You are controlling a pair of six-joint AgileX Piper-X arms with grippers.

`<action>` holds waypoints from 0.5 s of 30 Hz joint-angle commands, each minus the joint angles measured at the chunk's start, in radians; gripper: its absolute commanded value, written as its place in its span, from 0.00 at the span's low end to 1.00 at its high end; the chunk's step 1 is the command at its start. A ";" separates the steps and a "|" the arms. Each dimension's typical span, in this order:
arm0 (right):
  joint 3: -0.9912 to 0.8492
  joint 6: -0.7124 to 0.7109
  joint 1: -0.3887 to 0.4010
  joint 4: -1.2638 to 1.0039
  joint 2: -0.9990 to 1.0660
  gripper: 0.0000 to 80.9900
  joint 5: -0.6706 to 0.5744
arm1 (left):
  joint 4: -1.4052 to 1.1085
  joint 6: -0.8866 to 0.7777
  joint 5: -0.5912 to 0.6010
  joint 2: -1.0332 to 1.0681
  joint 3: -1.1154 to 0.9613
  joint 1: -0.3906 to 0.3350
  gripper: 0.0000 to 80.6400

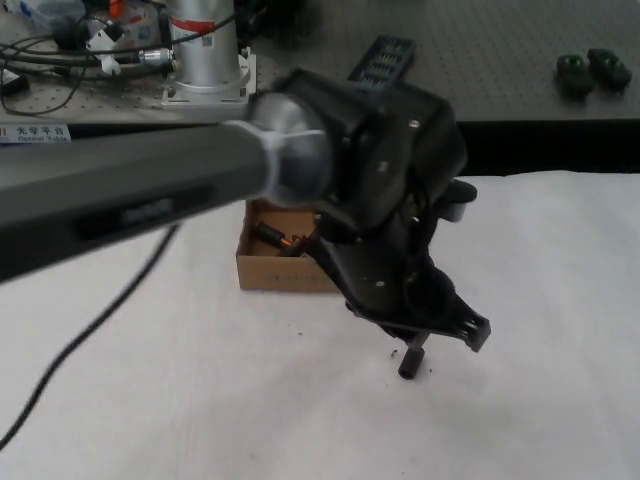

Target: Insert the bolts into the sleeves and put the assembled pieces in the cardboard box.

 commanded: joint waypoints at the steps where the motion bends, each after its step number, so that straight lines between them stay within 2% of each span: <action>1: 0.003 0.005 -0.007 0.043 -0.057 0.03 0.002 | 0.097 0.019 -0.063 0.093 -0.131 -0.003 0.33; 4: 0.003 0.005 -0.007 0.054 -0.072 0.03 0.002 | 0.130 0.023 -0.063 0.157 -0.205 -0.003 0.47; 15: 0.003 0.005 -0.007 0.055 -0.079 0.03 0.002 | 0.141 0.039 -0.071 0.294 -0.303 -0.003 0.42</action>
